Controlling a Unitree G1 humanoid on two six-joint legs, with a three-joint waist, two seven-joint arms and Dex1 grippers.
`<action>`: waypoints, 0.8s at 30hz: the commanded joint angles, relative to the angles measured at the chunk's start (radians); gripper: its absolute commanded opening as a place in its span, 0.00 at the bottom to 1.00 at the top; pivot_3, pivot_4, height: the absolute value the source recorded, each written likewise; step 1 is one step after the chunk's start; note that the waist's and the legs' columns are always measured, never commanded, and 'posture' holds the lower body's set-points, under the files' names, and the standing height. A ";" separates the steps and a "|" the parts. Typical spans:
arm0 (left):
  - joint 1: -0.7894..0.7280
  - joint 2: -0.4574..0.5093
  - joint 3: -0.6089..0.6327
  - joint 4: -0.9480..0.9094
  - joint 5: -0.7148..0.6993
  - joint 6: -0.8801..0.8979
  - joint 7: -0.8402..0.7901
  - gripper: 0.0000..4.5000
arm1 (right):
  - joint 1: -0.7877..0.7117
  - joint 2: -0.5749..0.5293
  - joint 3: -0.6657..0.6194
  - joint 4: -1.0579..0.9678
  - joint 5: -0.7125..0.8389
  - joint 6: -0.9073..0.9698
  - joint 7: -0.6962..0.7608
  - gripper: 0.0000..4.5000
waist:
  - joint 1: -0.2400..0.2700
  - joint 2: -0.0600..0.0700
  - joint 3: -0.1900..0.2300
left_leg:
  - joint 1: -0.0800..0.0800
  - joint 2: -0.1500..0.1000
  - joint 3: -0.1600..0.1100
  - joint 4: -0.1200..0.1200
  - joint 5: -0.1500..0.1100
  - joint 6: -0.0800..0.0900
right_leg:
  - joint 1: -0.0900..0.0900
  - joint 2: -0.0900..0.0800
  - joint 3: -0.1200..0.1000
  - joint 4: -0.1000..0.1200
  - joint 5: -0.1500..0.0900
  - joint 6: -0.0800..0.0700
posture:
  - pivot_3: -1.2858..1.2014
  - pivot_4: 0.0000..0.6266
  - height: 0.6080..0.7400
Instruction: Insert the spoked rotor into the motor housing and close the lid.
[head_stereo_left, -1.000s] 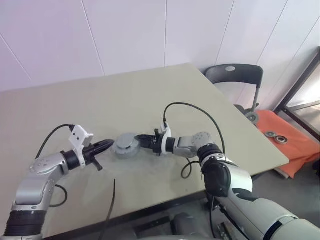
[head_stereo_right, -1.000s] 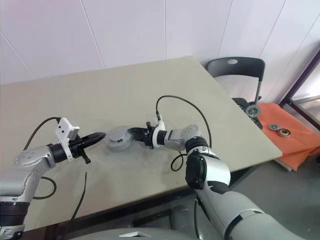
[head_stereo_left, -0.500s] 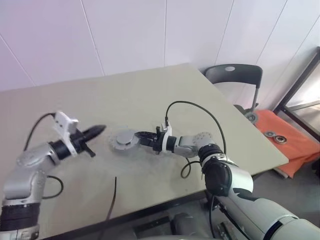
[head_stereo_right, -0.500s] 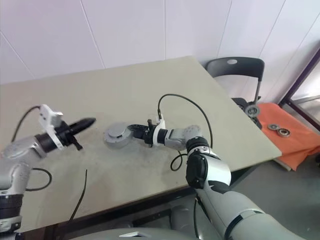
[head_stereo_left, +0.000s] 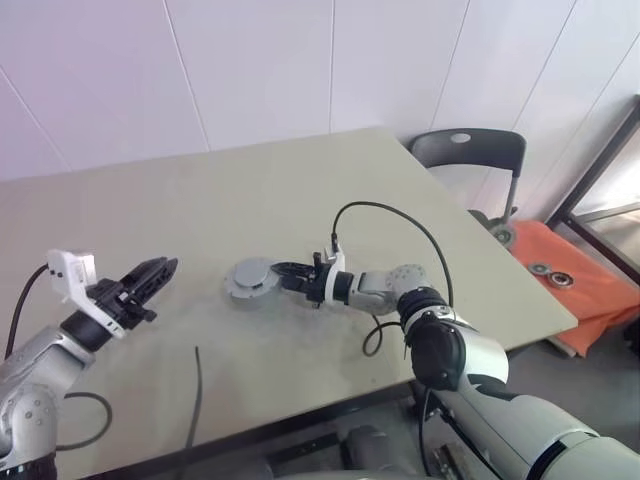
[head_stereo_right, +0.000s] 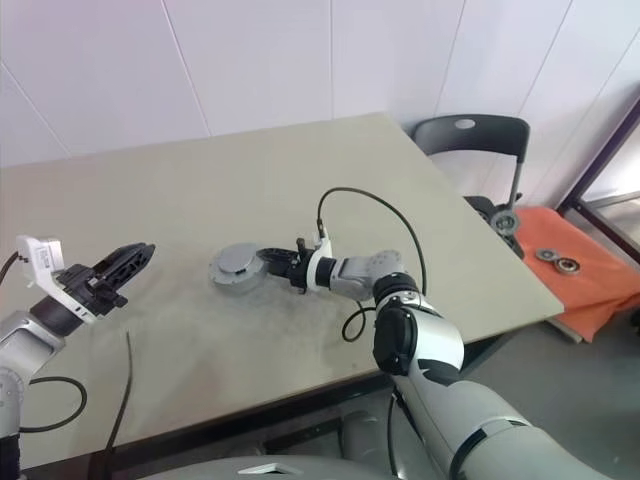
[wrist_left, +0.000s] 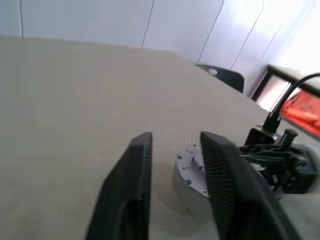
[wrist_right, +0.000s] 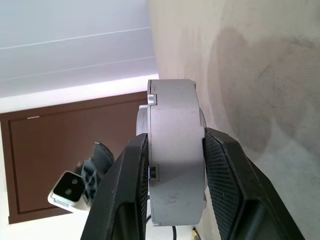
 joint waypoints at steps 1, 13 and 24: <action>0.068 -0.011 0.028 -0.071 -0.151 0.091 0.014 0.58 | -0.058 0.007 -0.021 -0.004 0.042 0.007 0.038 0.29 | -0.001 0.000 0.000 | 0.000 0.000 0.000 0.001 0.000 0.000 | 0.000 0.000 0.000 0.000 0.000 0.000 | 0.52 0.00 1.00; 0.167 -0.156 0.024 -0.011 -0.283 0.115 0.097 0.72 | -0.068 -0.003 -0.017 0.006 0.035 0.008 0.044 0.29 | 0.000 -0.001 0.000 | 0.000 0.000 0.000 0.002 0.000 0.000 | 0.001 0.000 0.000 0.000 0.000 0.000 | 0.52 0.00 1.00; 0.075 -0.301 -0.039 0.078 -0.595 0.177 0.356 0.72 | -0.076 -0.010 0.001 0.004 0.023 0.005 0.061 0.29 | 0.004 -0.002 0.000 | 0.000 0.000 0.000 0.003 0.000 0.000 | 0.002 0.000 0.000 0.000 0.000 0.000 | 0.52 0.00 1.00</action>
